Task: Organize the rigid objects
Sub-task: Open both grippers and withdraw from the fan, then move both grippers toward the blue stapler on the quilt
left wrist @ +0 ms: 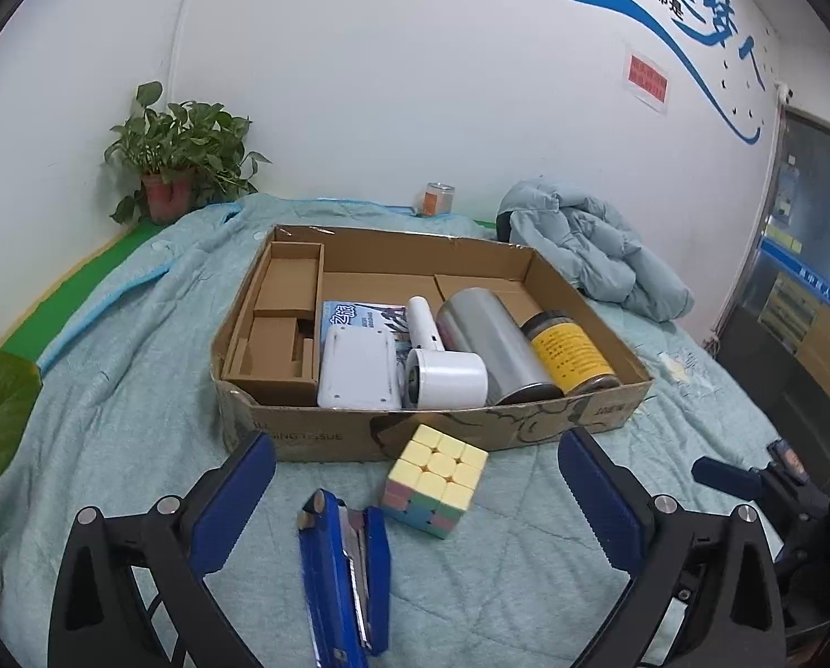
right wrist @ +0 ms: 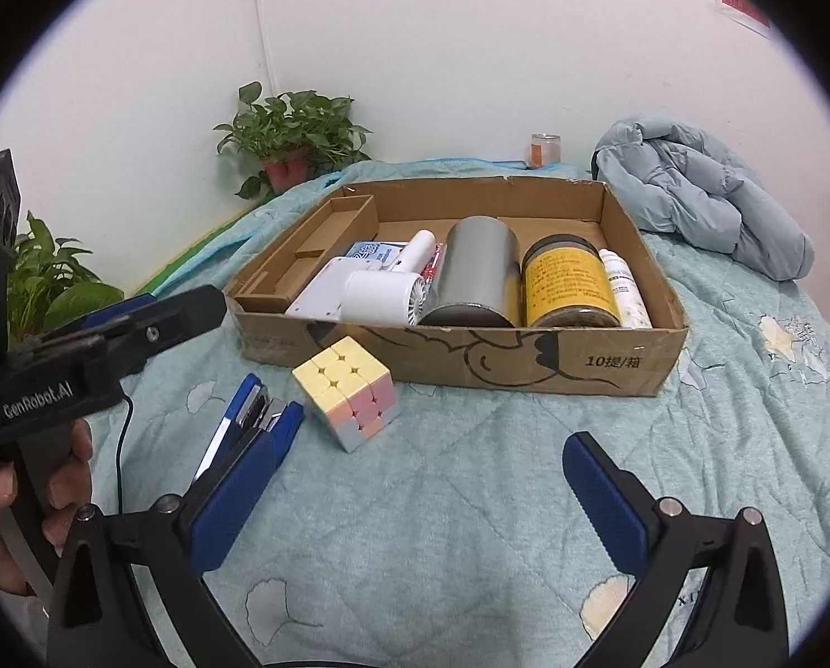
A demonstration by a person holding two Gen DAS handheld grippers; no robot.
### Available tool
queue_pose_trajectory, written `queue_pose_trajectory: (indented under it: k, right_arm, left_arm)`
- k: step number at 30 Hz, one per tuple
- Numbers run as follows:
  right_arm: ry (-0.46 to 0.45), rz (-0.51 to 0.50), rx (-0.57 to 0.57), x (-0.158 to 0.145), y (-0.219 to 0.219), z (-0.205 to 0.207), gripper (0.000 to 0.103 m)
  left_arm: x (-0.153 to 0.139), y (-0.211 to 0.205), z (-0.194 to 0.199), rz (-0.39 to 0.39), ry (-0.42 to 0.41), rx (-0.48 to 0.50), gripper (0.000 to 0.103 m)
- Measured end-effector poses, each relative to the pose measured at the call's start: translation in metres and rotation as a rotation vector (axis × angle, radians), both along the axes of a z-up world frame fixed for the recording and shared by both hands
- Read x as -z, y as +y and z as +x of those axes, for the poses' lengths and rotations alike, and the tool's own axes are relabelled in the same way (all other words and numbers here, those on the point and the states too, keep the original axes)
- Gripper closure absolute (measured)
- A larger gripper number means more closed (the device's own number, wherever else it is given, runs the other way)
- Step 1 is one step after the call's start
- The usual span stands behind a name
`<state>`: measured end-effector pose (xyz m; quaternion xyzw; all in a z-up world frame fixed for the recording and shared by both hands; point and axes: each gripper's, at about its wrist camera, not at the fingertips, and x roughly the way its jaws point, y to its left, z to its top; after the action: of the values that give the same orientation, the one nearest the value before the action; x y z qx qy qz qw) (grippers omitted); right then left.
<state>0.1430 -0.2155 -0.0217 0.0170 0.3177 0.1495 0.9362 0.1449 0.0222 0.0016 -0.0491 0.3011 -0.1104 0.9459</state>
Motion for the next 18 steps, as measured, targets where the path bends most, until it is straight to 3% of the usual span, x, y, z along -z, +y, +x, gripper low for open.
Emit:
queue_pose_trajectory:
  k: [13,18]
  right_arm:
    - [-0.016,-0.041,-0.028,-0.009,0.006,-0.026,0.000]
    - [0.046,-0.002,-0.077,0.004,0.016,-0.022,0.000]
  left_arm:
    - [-0.010,0.012,-0.027,-0.009,-0.001,-0.017,0.001]
    - [0.004,0.031,-0.023,-0.017,0.072,-0.035,0.001]
